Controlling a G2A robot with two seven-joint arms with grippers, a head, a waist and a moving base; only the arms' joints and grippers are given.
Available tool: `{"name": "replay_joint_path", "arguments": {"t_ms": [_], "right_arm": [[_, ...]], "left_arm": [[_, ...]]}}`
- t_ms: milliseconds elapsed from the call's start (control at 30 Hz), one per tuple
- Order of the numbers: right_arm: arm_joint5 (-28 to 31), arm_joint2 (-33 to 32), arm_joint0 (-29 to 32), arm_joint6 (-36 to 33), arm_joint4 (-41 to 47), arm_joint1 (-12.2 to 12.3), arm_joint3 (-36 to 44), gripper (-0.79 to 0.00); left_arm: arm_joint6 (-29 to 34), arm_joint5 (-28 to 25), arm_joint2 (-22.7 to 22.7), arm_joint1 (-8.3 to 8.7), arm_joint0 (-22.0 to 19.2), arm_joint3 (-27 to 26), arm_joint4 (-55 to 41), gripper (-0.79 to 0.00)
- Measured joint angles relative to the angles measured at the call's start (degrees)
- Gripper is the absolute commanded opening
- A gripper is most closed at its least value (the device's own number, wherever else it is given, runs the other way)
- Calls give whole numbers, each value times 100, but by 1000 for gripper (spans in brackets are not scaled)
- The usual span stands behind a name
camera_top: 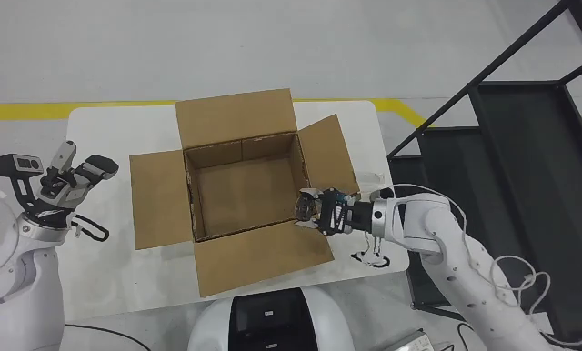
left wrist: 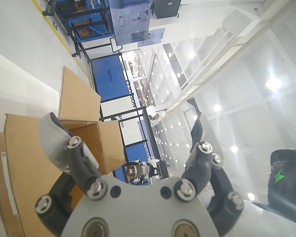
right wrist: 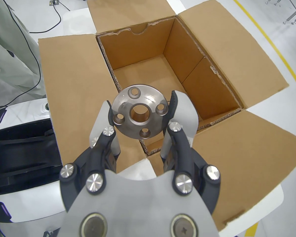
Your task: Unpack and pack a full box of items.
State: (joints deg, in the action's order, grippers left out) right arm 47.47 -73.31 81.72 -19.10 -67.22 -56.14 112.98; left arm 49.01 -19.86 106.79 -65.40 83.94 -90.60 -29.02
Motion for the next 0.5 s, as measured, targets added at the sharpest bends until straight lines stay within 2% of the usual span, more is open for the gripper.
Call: {"name": "replay_joint_path", "arguments": {"t_ms": [100, 500], "right_arm": [[-63, 150, -185, 57, -15, -26, -62, -785], [-60, 147, -183, 58, -17, -26, -62, -785]], "left_arm": [[0, 0, 0, 0, 0, 0, 0, 0], [0, 0, 0, 0, 0, 0, 0, 0]]}}
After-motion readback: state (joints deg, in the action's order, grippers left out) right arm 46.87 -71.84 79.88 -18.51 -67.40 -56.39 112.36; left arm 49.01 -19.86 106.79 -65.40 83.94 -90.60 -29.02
